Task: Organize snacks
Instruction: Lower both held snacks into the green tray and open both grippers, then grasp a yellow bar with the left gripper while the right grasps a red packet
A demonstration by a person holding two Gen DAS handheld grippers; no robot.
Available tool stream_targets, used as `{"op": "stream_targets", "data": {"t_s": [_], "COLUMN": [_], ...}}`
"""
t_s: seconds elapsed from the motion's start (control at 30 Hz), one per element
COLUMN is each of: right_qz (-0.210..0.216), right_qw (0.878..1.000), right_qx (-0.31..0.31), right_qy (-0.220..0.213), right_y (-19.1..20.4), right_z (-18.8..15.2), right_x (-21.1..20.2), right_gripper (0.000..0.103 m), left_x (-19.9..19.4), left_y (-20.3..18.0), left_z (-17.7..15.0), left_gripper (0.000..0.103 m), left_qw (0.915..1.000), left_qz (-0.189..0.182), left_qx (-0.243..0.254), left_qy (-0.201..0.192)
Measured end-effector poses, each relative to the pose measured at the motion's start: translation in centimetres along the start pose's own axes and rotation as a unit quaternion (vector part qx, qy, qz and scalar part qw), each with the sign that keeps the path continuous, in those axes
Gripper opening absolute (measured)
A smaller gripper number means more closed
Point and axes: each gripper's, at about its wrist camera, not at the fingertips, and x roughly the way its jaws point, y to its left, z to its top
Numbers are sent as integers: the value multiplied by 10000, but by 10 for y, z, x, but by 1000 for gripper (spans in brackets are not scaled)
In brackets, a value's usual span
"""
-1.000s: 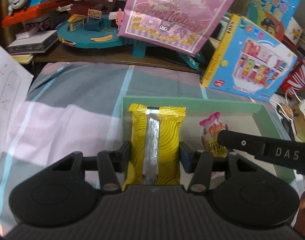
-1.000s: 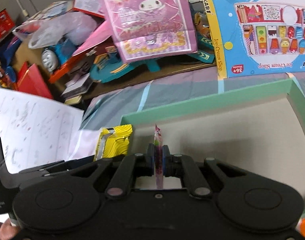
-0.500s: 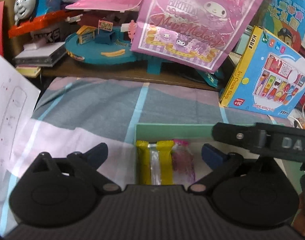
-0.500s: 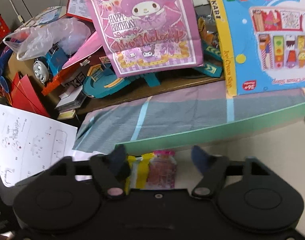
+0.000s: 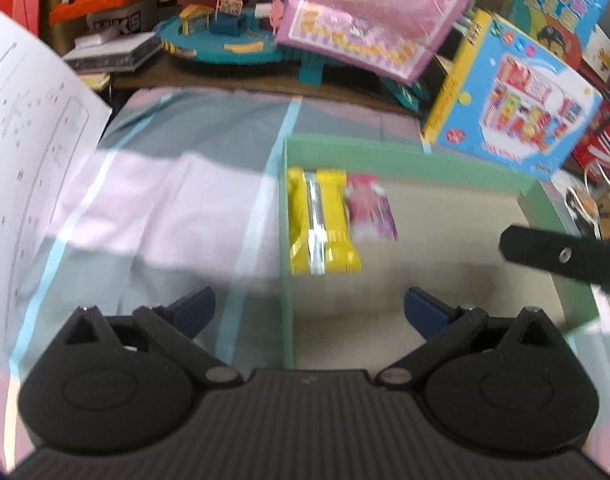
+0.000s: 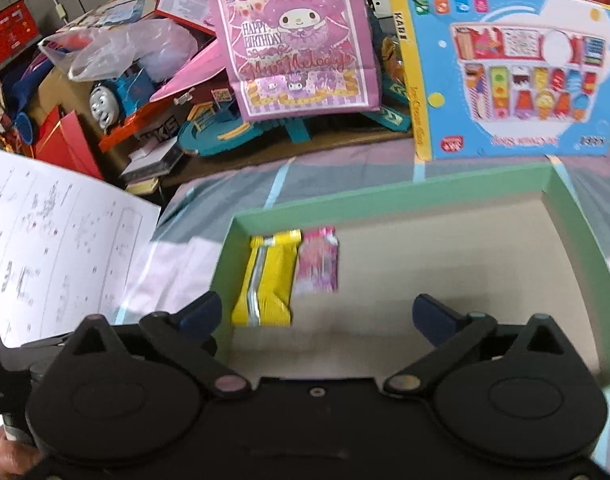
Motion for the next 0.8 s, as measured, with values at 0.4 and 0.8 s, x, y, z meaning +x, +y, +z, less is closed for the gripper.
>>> {"op": "stream_targets", "data": {"t_s": [0.4, 0.8], "right_qz": [465, 443], "right_qw": [9977, 9947], "right_qx": [326, 106], "right_qy": [370, 924], "right_y": [-7, 2], "right_z": [-75, -96], "right_x": [-46, -7], "right_gripper": [103, 73], "left_x": [-10, 9], "left_y": [-2, 4], "left_z": [-88, -109], "left_gripper": [103, 97], "left_qw": [9983, 9964], "left_qz": [62, 332], "left_qx": [118, 380], "left_qy": [563, 678]}}
